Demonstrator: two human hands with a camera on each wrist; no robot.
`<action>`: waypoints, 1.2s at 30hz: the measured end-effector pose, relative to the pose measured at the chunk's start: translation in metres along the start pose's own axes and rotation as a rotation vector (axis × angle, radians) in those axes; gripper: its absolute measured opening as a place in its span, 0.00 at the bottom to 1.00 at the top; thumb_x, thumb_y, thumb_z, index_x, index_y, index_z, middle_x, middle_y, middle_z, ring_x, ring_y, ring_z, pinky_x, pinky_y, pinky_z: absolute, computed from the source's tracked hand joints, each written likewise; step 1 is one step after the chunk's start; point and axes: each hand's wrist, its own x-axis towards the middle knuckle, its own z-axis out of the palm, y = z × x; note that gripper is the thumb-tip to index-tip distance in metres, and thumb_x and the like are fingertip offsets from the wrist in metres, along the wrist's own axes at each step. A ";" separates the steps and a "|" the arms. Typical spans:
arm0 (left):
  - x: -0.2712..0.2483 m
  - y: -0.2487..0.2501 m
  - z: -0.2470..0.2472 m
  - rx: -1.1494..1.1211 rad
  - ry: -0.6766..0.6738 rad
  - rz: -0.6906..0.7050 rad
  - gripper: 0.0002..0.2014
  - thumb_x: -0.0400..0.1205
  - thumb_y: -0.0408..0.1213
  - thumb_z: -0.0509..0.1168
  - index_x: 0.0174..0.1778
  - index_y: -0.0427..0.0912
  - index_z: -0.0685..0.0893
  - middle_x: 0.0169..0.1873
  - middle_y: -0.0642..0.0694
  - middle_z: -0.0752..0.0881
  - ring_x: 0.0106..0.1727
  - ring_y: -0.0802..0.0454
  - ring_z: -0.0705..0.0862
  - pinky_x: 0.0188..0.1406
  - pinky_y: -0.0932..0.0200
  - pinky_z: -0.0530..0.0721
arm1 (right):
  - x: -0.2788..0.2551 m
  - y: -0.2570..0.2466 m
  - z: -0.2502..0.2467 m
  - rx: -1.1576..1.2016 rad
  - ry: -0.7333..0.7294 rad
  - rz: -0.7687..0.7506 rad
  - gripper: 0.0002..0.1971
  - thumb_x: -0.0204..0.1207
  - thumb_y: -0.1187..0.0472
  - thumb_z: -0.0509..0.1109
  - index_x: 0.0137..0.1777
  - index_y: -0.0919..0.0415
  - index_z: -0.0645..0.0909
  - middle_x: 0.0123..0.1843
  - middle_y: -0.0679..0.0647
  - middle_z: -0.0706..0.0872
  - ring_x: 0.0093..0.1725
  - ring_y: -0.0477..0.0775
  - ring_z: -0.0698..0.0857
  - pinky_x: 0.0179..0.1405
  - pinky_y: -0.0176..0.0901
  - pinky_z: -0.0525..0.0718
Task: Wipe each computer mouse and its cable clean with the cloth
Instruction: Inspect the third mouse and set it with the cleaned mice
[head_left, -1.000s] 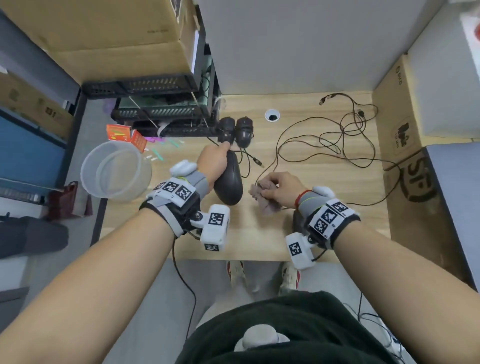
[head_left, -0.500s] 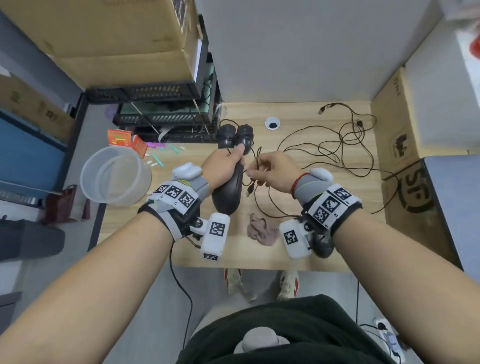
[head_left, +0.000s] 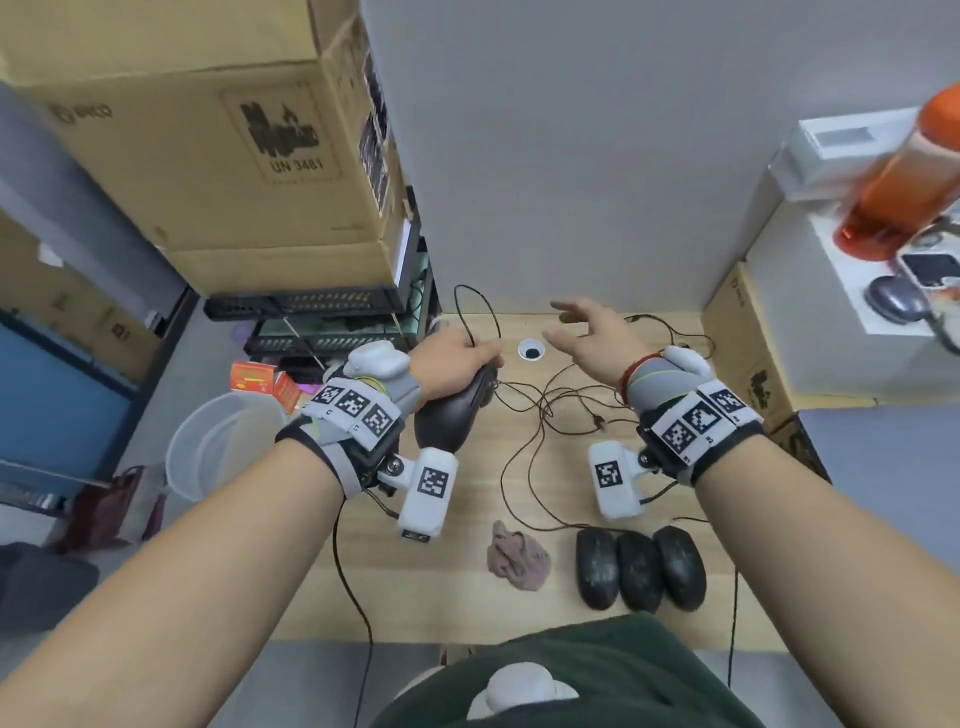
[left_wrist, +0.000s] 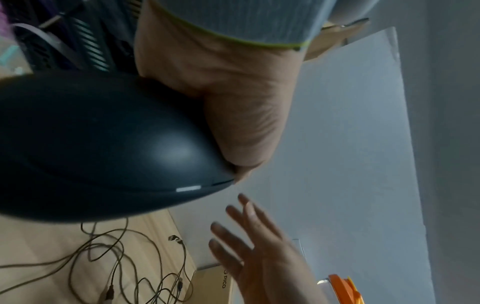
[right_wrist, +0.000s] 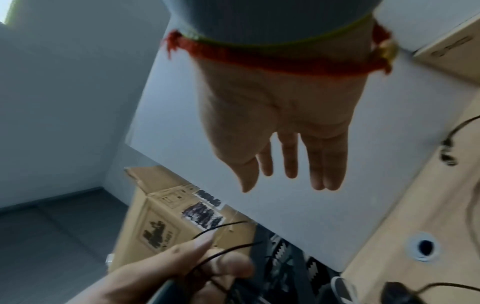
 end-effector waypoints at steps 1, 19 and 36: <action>0.002 0.005 -0.001 0.050 -0.029 0.029 0.19 0.89 0.51 0.62 0.36 0.48 0.89 0.31 0.55 0.87 0.40 0.54 0.85 0.52 0.57 0.80 | -0.001 -0.010 0.001 0.056 -0.021 -0.082 0.24 0.80 0.49 0.69 0.76 0.45 0.73 0.71 0.49 0.78 0.59 0.52 0.83 0.58 0.46 0.83; -0.006 0.050 -0.024 0.250 -0.054 0.173 0.23 0.76 0.62 0.75 0.52 0.47 0.83 0.37 0.54 0.83 0.40 0.54 0.81 0.41 0.56 0.76 | 0.010 -0.033 -0.011 -0.235 0.020 -0.320 0.05 0.80 0.55 0.71 0.49 0.56 0.83 0.50 0.52 0.86 0.54 0.54 0.83 0.54 0.40 0.75; -0.009 0.054 -0.044 -0.135 0.271 0.293 0.33 0.77 0.71 0.53 0.48 0.43 0.85 0.35 0.52 0.84 0.36 0.62 0.81 0.45 0.58 0.77 | -0.020 -0.067 0.005 0.164 -0.139 -0.381 0.14 0.88 0.50 0.55 0.61 0.54 0.80 0.56 0.40 0.84 0.56 0.35 0.80 0.60 0.37 0.74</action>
